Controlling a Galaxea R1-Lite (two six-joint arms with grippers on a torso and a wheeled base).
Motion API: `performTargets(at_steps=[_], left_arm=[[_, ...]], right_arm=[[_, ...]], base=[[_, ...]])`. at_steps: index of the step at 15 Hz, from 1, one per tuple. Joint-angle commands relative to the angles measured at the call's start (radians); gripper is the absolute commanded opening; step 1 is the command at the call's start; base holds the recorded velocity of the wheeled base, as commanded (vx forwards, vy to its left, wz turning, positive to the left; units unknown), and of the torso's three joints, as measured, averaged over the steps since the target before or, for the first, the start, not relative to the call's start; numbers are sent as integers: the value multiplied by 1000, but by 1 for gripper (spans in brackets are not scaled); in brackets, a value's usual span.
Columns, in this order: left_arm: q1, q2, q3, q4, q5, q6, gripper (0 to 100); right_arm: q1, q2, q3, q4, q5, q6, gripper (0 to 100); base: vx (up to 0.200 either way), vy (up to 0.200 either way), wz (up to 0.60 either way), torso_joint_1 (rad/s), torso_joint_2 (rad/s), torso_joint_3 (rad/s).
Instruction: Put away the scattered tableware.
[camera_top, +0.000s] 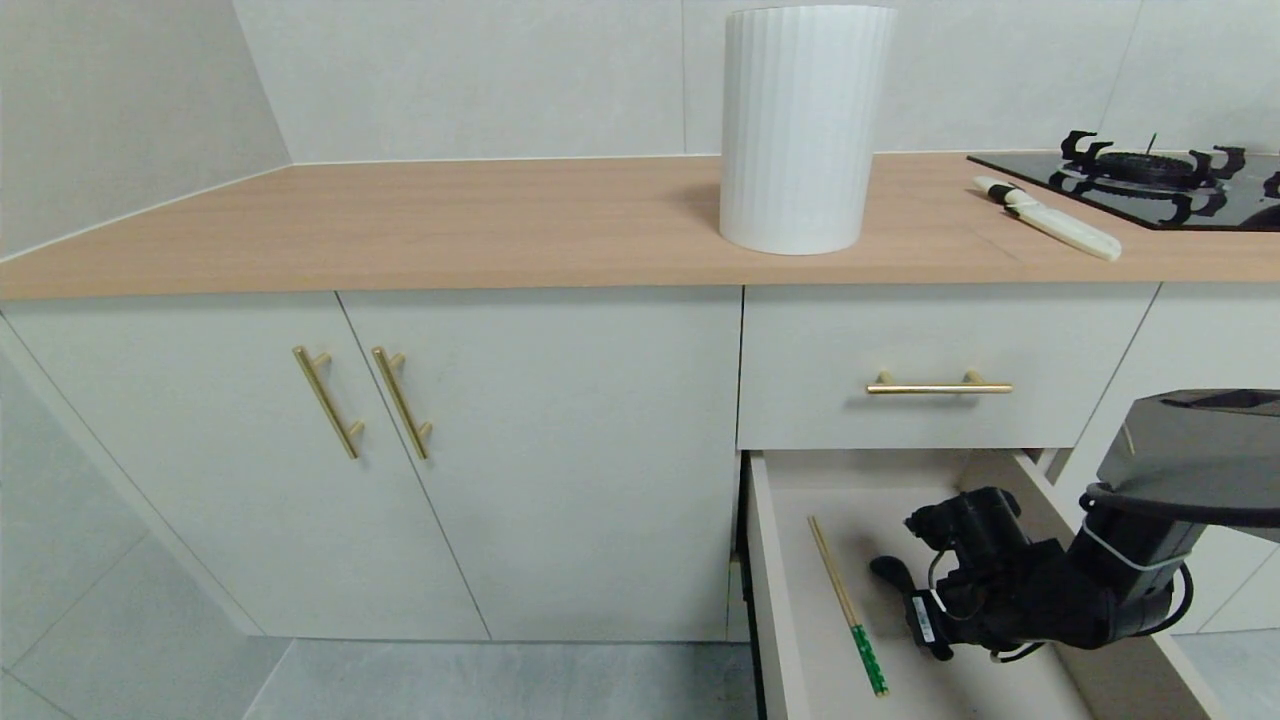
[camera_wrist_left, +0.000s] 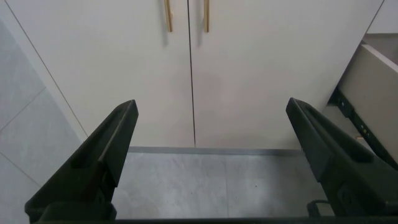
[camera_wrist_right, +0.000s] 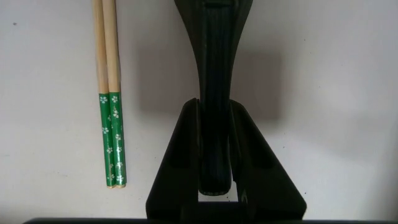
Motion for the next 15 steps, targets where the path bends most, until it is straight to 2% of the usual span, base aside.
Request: performTargets(at_steps=[1, 6, 7, 15], left_arm=[[0, 2, 0, 0, 1, 0, 100], [0, 2, 0, 0, 1, 1, 100], [0, 2, 0, 0, 1, 0, 100], [0, 2, 0, 0, 1, 1, 100]], right_arm=[[-1, -1, 0, -1, -1, 1, 0], [-1, 1, 0, -1, -10, -1, 0], [-1, 1, 0, 1, -11, -1, 100], [-1, -65, 20, 6, -13, 1, 100]], base=[[0, 0, 0, 0, 0, 0], [0, 0, 0, 0, 0, 0], [0, 0, 0, 0, 0, 0], [0, 0, 0, 0, 0, 0]])
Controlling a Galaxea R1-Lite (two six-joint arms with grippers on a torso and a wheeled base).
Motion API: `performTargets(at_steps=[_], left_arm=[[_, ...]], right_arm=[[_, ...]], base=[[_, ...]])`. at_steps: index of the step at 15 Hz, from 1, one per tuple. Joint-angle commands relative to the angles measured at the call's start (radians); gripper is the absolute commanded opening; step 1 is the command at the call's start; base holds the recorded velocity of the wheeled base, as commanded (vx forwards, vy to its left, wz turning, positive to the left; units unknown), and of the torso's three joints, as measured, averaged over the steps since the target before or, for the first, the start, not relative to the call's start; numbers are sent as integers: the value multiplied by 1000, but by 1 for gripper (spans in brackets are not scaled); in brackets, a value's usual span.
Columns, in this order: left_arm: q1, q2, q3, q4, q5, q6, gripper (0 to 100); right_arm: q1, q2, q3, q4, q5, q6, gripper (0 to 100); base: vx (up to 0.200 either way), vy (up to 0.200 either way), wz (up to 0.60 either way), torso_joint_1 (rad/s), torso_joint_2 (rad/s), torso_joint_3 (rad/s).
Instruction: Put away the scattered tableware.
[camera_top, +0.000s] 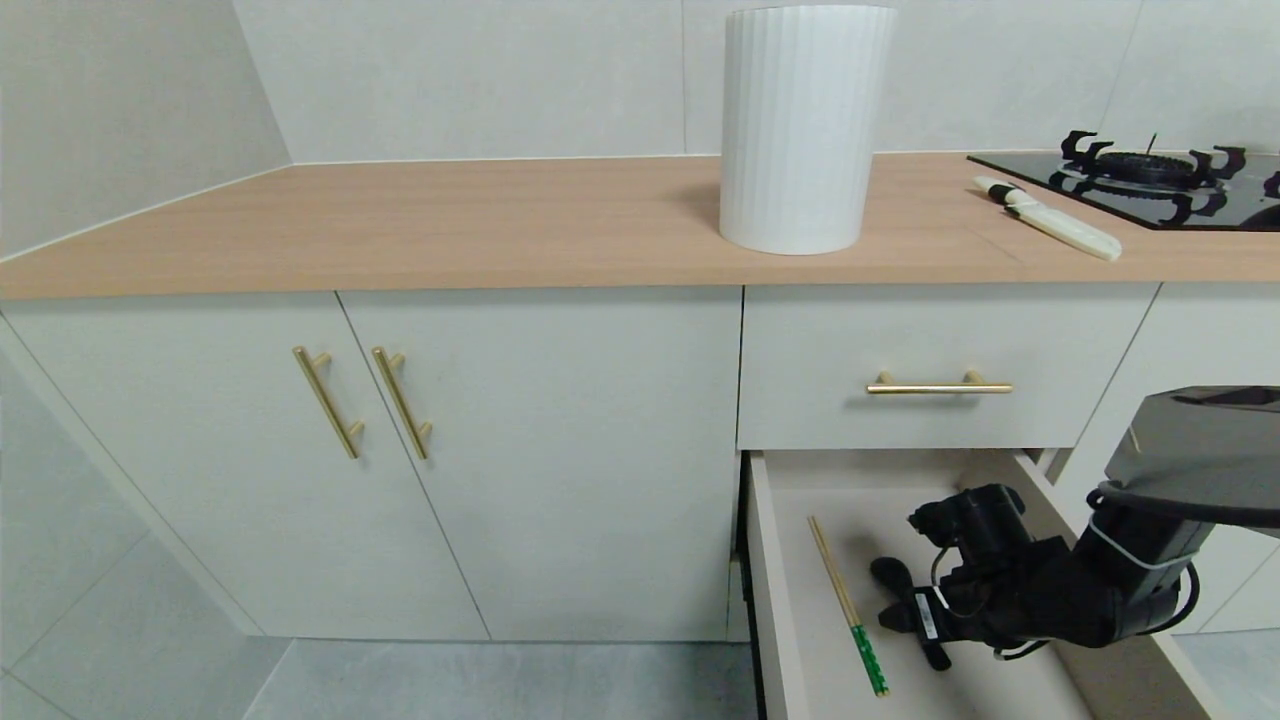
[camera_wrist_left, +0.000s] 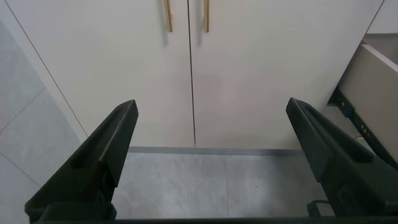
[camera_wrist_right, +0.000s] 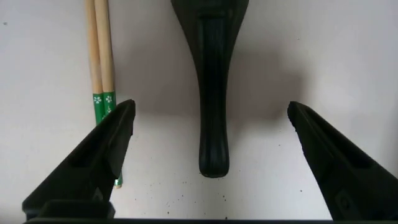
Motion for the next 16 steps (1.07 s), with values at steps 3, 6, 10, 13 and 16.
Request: performTargets(at_steps=[3, 6, 10, 13, 16], left_arm=[[0, 2, 0, 0, 0, -1, 100], [0, 2, 0, 0, 0, -1, 100], [0, 2, 0, 0, 0, -1, 100], [0, 2, 0, 0, 0, 4, 100], [0, 2, 0, 0, 0, 5, 100]], right_arm=[[2, -254, 78, 18, 0, -6, 100], [11, -558, 82, 248, 5, -4, 100], [30, -774, 96, 426, 14, -1, 100], [89, -898, 90, 544, 15, -6, 100], [162, -940, 88, 617, 8, -29, 100]], base=[[0, 0, 0, 0, 0, 0], [0, 0, 0, 0, 0, 0], [0, 0, 0, 0, 0, 0], [0, 0, 0, 0, 0, 0], [0, 0, 0, 0, 0, 0]])
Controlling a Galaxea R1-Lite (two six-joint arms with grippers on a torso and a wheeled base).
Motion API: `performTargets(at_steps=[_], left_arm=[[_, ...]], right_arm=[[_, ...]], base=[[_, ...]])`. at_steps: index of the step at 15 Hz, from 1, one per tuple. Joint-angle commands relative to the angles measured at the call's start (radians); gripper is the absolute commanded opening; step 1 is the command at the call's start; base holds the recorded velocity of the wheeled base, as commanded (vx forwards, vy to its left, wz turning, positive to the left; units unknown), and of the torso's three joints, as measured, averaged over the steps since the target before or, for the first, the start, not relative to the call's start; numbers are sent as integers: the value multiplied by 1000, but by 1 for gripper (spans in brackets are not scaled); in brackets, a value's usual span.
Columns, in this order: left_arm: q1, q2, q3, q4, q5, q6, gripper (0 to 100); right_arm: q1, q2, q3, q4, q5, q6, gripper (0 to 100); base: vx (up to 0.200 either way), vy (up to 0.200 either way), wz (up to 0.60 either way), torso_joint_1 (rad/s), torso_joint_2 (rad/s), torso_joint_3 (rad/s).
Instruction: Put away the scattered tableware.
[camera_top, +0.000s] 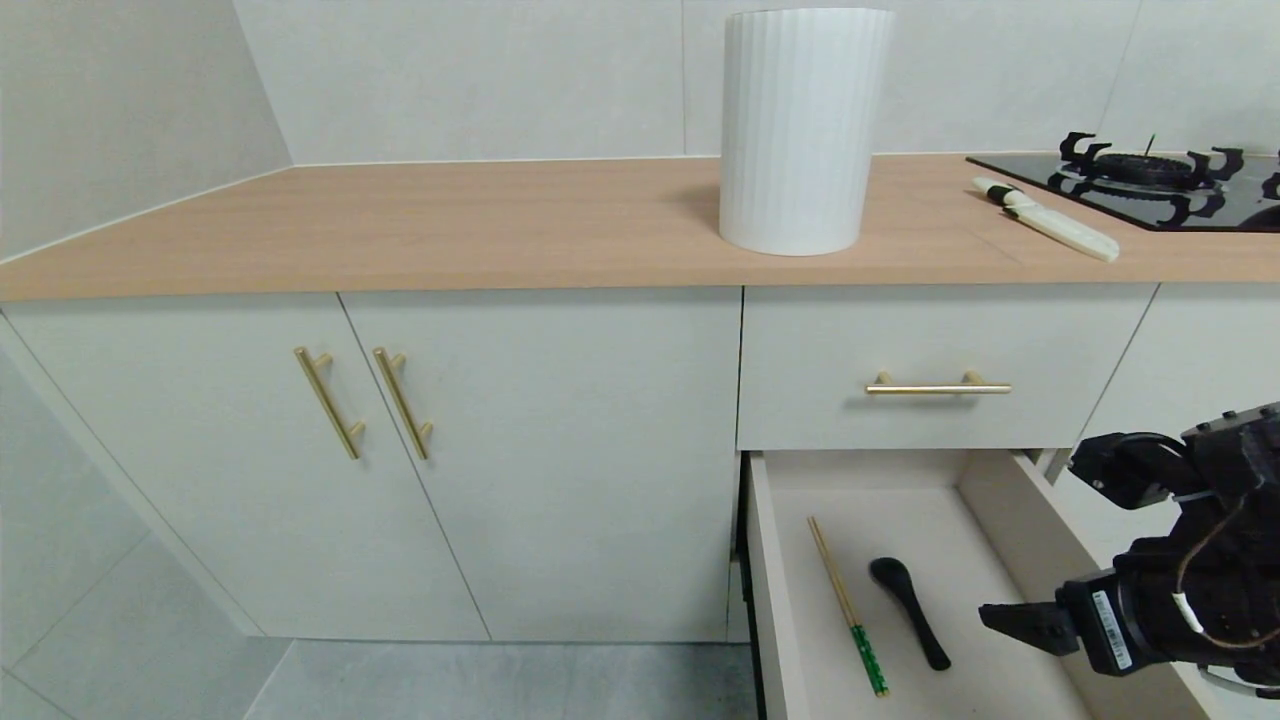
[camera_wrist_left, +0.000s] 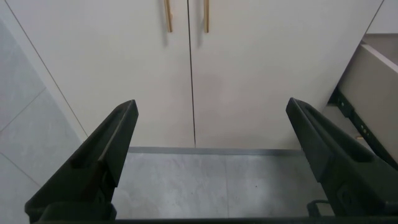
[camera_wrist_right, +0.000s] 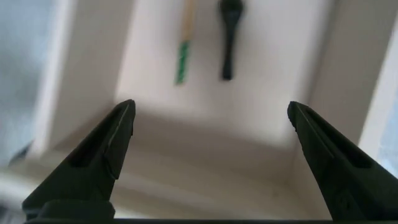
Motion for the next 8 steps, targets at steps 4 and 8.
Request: performTargets(at_steps=[4, 8], left_arm=[[0, 2, 0, 0, 1, 4, 100], [0, 2, 0, 0, -1, 7, 100]], right_arm=[[39, -64, 11, 12, -7, -13, 100], [66, -75, 9, 40, -7, -13, 100]], base=[[0, 0, 0, 0, 0, 0], [-50, 0, 0, 1, 1, 3]])
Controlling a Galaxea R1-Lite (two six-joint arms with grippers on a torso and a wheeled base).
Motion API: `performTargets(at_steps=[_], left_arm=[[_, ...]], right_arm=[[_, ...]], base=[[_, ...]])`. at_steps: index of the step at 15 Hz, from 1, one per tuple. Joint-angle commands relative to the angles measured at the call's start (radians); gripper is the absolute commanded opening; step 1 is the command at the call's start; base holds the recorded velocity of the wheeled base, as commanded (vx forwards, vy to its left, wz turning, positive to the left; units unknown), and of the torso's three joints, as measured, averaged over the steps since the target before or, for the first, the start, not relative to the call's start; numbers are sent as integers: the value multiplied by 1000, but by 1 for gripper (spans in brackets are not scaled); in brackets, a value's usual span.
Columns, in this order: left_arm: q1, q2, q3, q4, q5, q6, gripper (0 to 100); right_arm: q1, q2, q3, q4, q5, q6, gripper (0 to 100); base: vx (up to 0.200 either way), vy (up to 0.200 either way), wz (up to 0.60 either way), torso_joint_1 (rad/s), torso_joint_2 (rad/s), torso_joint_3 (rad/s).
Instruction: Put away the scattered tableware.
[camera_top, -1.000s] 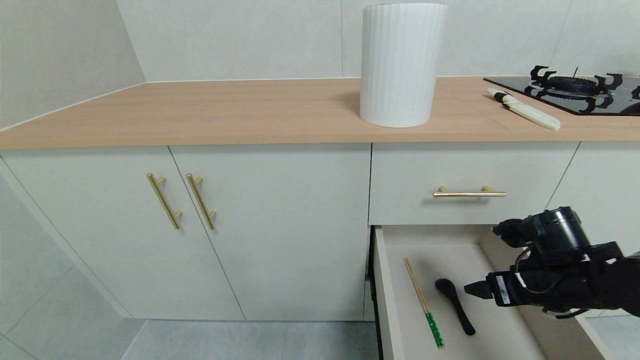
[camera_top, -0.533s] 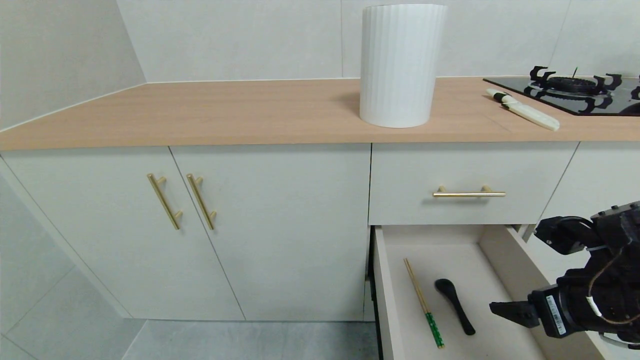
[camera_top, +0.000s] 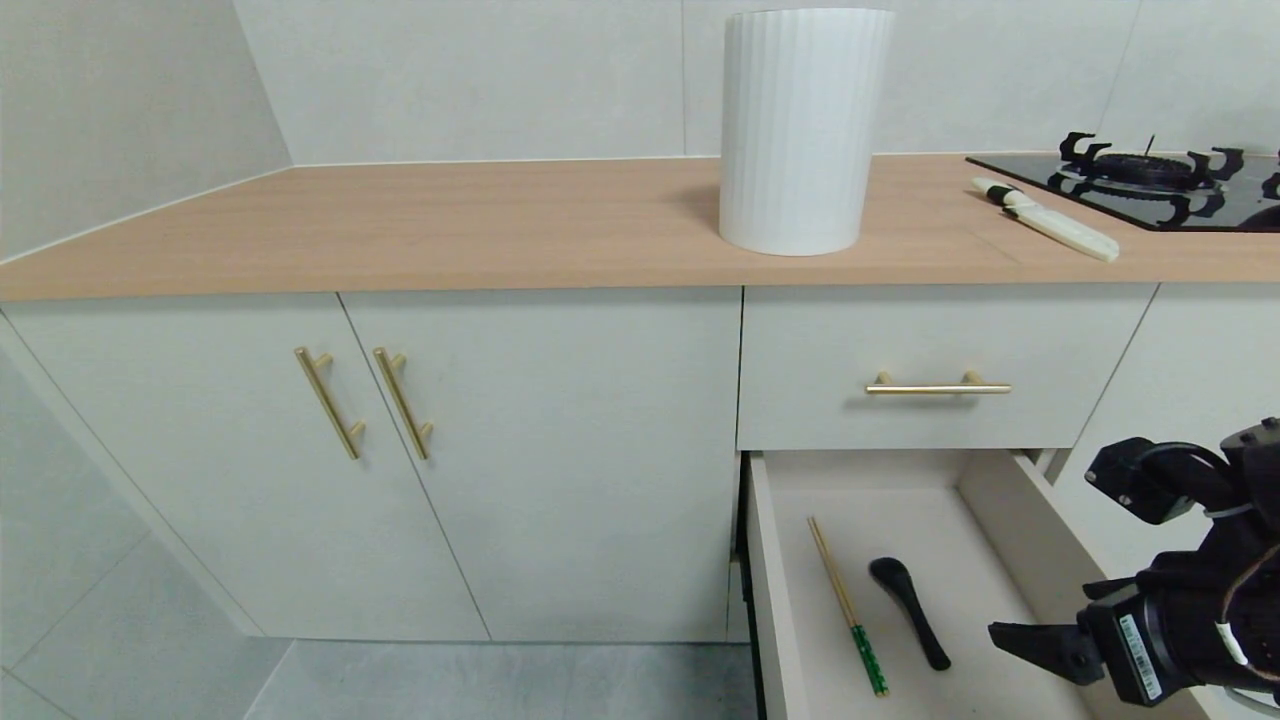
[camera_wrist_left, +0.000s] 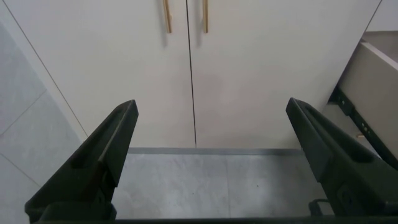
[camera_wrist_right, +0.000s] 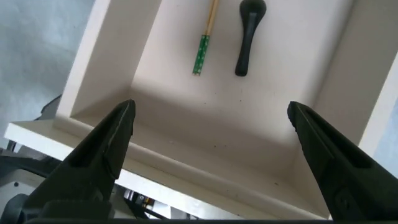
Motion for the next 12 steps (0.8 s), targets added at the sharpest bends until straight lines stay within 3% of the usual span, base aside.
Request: performTargets(at_steps=[1, 8, 12], left_arm=[[0, 2, 0, 0, 0, -3, 100], [0, 2, 0, 0, 0, -7, 100], [0, 2, 0, 0, 0, -9, 100]], right_arm=[[9, -2, 1, 2, 0, 0, 100], [26, 22, 2, 45, 2, 0, 100], [42, 70, 4, 123, 9, -44, 100]], base=[[-200, 0, 0, 7, 2, 2], [-200, 0, 0, 4, 4, -2], [0, 0, 0, 0, 0, 0]])
